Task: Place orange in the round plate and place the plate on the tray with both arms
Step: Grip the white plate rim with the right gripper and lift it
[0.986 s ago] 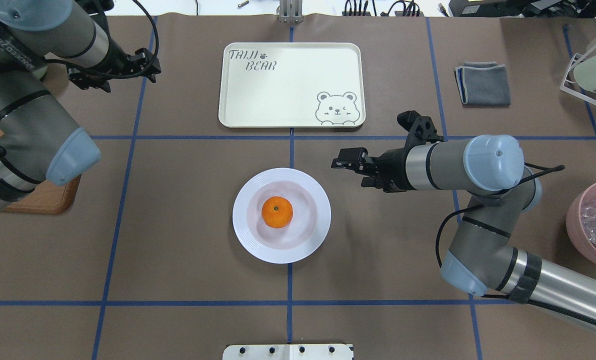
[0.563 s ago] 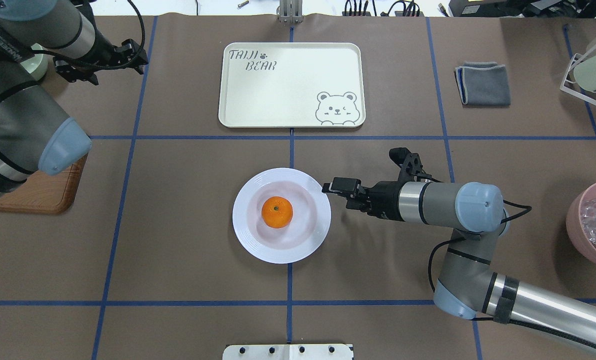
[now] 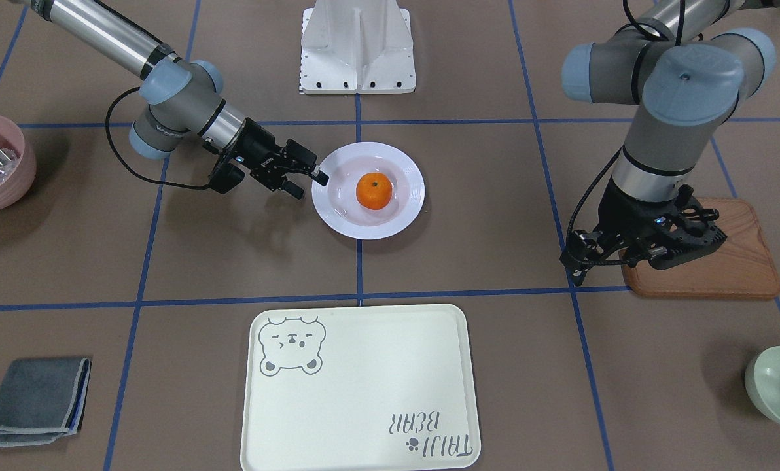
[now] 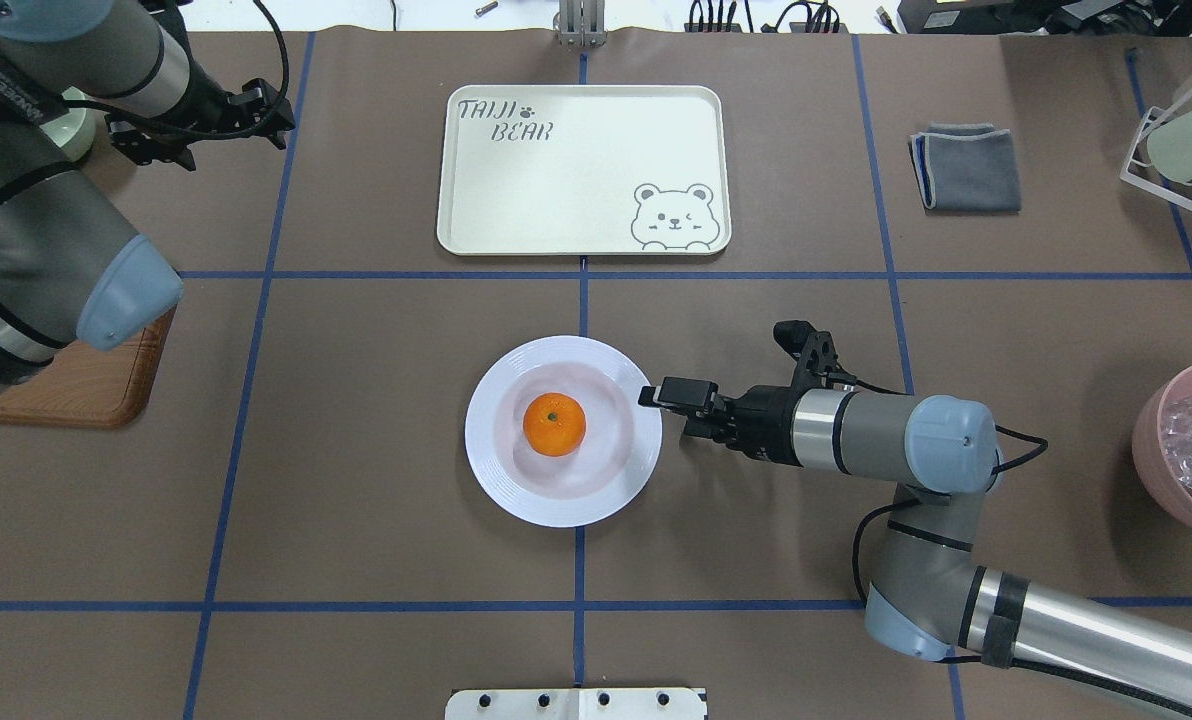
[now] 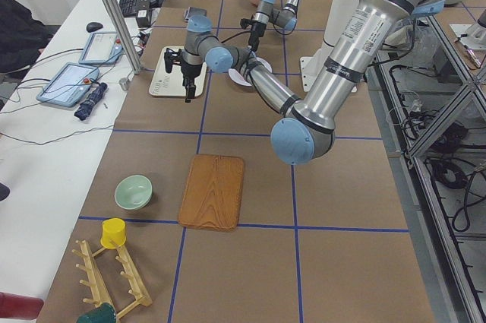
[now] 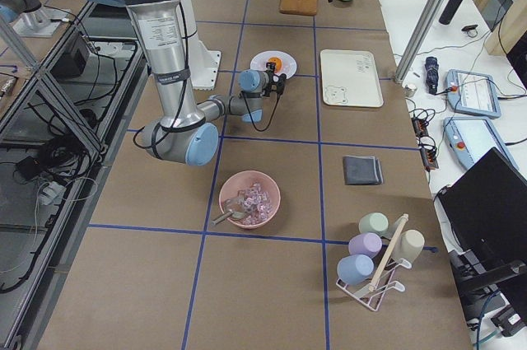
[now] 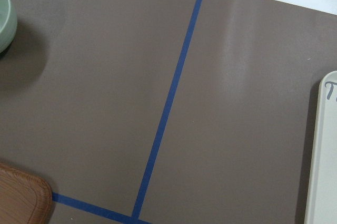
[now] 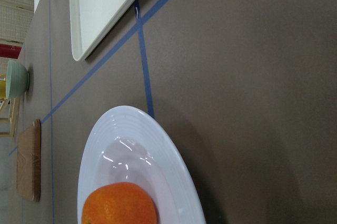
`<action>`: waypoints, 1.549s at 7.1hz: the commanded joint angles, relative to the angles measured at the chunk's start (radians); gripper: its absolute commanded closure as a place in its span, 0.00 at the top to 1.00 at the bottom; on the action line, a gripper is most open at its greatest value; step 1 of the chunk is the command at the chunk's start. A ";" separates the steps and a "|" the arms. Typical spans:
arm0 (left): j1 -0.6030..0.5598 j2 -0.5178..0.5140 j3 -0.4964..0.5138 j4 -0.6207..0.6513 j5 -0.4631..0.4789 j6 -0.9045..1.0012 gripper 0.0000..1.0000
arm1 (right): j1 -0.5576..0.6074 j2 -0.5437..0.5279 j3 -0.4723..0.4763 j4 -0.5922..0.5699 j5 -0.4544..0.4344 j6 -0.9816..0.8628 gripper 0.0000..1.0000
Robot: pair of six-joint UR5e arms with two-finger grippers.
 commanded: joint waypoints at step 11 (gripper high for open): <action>0.006 0.027 0.008 -0.002 0.000 0.000 0.98 | -0.062 0.118 -0.003 -0.114 -0.094 0.030 0.81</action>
